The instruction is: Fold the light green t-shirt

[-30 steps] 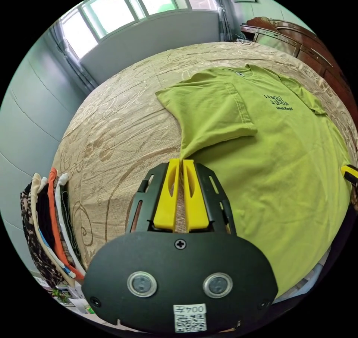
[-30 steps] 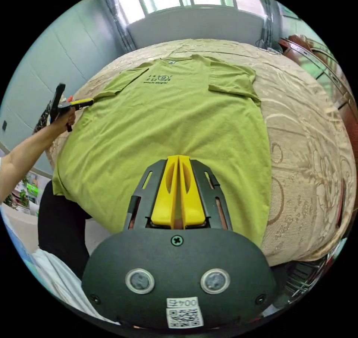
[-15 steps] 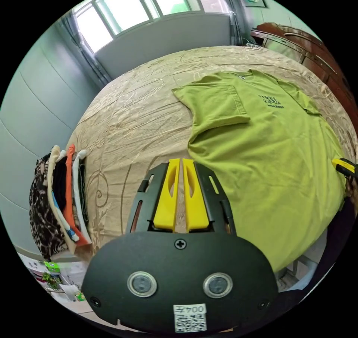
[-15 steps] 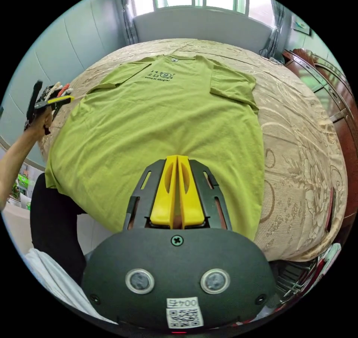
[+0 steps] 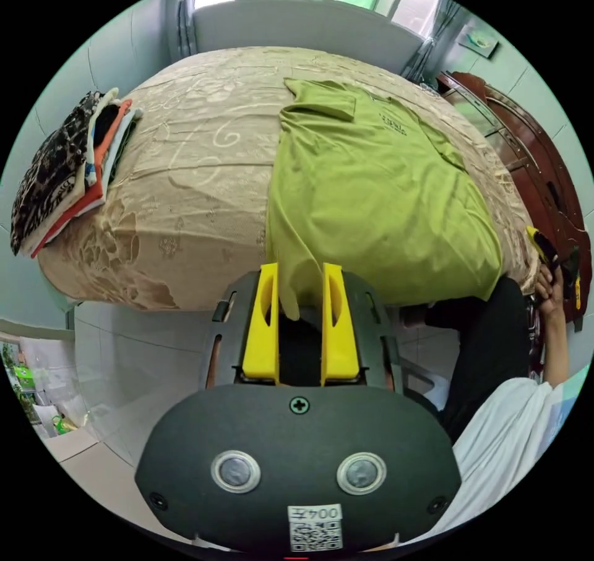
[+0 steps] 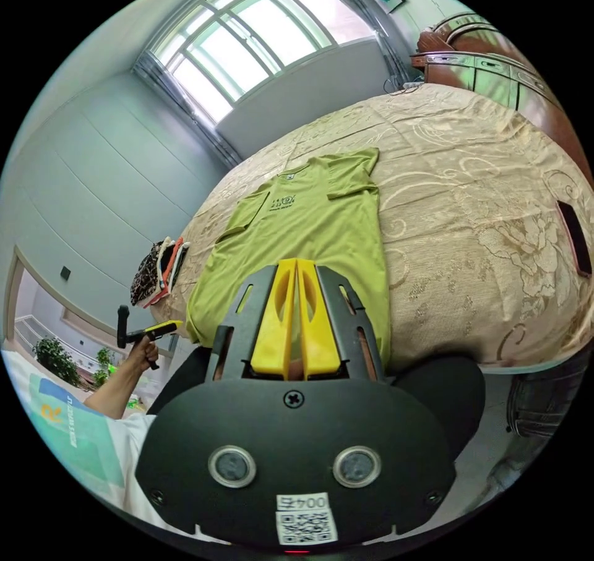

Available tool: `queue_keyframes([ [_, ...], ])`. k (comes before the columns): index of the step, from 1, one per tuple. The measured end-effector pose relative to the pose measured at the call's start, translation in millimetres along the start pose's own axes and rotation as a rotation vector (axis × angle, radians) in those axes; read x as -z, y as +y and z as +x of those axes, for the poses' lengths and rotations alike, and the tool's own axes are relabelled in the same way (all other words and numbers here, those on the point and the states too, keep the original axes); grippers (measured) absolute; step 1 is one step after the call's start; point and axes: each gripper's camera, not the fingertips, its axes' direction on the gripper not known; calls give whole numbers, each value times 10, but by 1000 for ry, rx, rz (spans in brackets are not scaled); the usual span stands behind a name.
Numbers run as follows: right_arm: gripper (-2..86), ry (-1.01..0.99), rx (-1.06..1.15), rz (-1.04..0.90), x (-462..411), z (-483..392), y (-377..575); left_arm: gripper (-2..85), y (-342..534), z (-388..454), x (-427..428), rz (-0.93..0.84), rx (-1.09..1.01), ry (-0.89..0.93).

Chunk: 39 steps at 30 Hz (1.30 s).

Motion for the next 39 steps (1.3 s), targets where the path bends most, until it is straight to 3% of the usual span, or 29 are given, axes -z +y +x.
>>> queue_keyframes([
  [3, -7, 10, -20, 15, 117, 69, 115, 99, 151, -151, -84, -40, 23, 7],
  [5, -7, 13, -36, 14, 123, 104, 158, 100, 248, -492, -145, -52, 79, 168],
  [11, -7, 34, -97, -6, 75, 220, 169, 103, 169, -789, -184, -44, 97, 379],
  [18, 6, 102, -166, -37, 192, 562, 91, 35, -28, -818, -252, -99, 108, 360],
  [21, 40, 129, -224, -122, 212, 853, 88, 20, -22, -974, -88, -117, 88, 309],
  [25, 94, 108, -261, -319, -38, 1186, 130, 13, -42, -1212, 249, -89, 99, 422],
  [31, 121, 161, -236, -624, -737, 1589, 151, 11, -214, -1213, 523, -109, 50, 444],
  [39, 115, 122, -179, -776, -1253, 2043, -32, 11, -303, -1280, 769, -104, 74, 487],
])
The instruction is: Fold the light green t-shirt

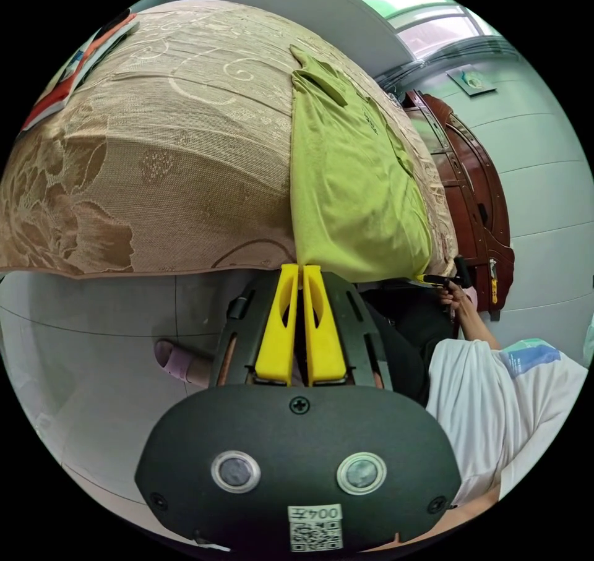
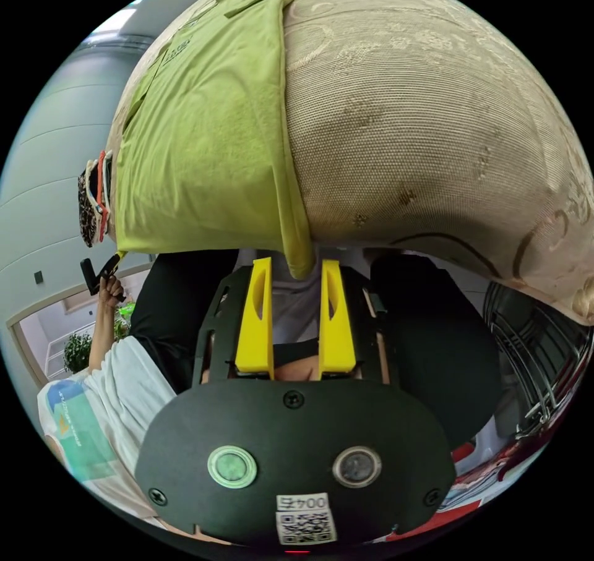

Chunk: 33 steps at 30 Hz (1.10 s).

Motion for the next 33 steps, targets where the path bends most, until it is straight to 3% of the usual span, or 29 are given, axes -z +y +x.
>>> queue_keyframes([
  [7, 4, -76, 69, -33, -31, 269, -192, 12, -45, 17, 194, 15, 30, 45],
  [18, -8, -354, 226, 182, 1004, 688, 491, 9, -77, 56, 832, 58, 27, 316],
  [33, -8, -393, 248, 248, 1400, 1108, 1570, 10, 322, 466, 1712, 89, -70, 473],
])
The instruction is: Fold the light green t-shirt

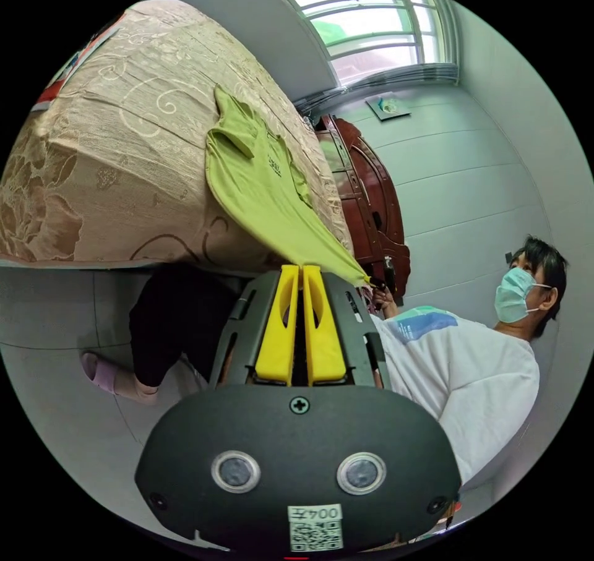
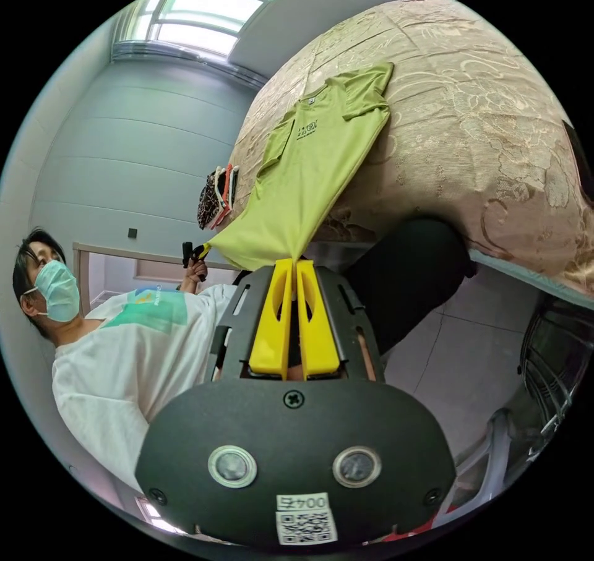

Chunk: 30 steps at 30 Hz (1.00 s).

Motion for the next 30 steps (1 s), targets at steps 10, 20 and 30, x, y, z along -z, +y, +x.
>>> queue_keyframes([
  [10, -7, -196, -57, 218, 327, 158, 10, 12, -377, 199, 254, 162, 20, 183],
  [20, -4, -234, -125, 382, 528, 235, -1802, 14, -2708, 208, 72, 243, 62, 162],
  [30, -1, -157, -311, 322, -124, 1188, -3989, 15, -4704, -989, -724, 233, 241, 40],
])
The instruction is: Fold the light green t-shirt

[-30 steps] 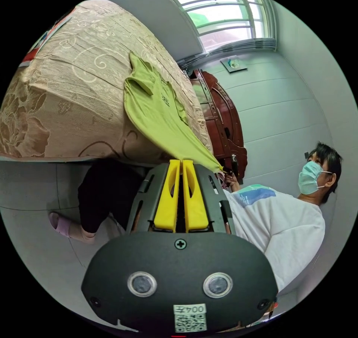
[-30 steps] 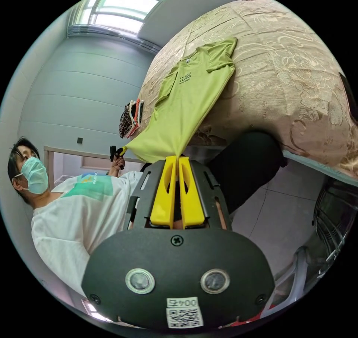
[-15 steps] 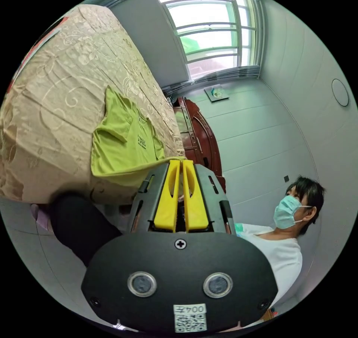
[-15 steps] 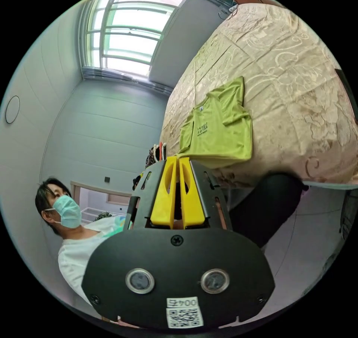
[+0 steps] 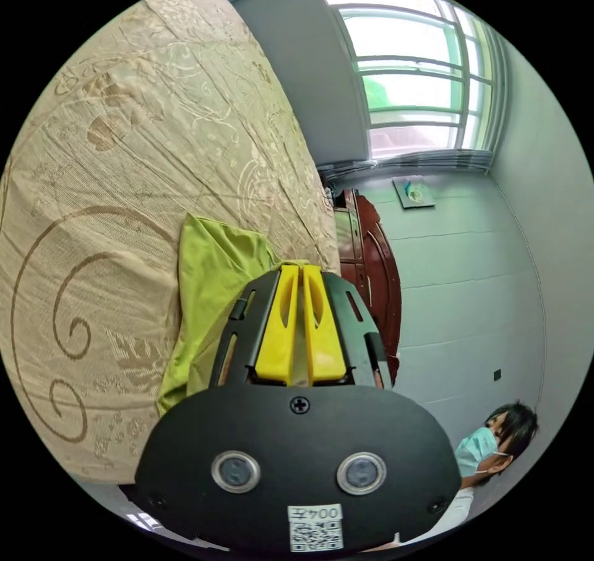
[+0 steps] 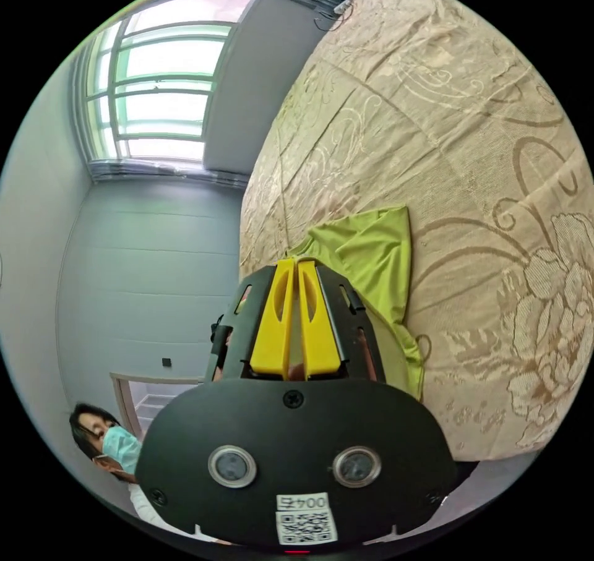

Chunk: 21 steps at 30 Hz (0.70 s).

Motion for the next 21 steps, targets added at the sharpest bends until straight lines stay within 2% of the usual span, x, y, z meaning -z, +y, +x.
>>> queue_keyframes([
  [6, 29, 1, -184, -42, -798, 634, -683, 17, -573, -982, -747, 14, 171, -61],
  [10, 76, -66, -273, 66, -938, 752, -774, 23, -617, -1400, -838, 129, 228, 7],
  [14, 80, -98, -269, 227, -783, 593, -720, 28, -526, -1602, -584, 301, 258, 128],
  [18, 53, -103, -110, 253, -719, 111, -618, 25, -379, -1551, -377, 379, 221, 110],
  [21, 13, -26, 94, 42, -1159, -470, -433, 16, -268, -1327, -551, 256, 79, 77],
])
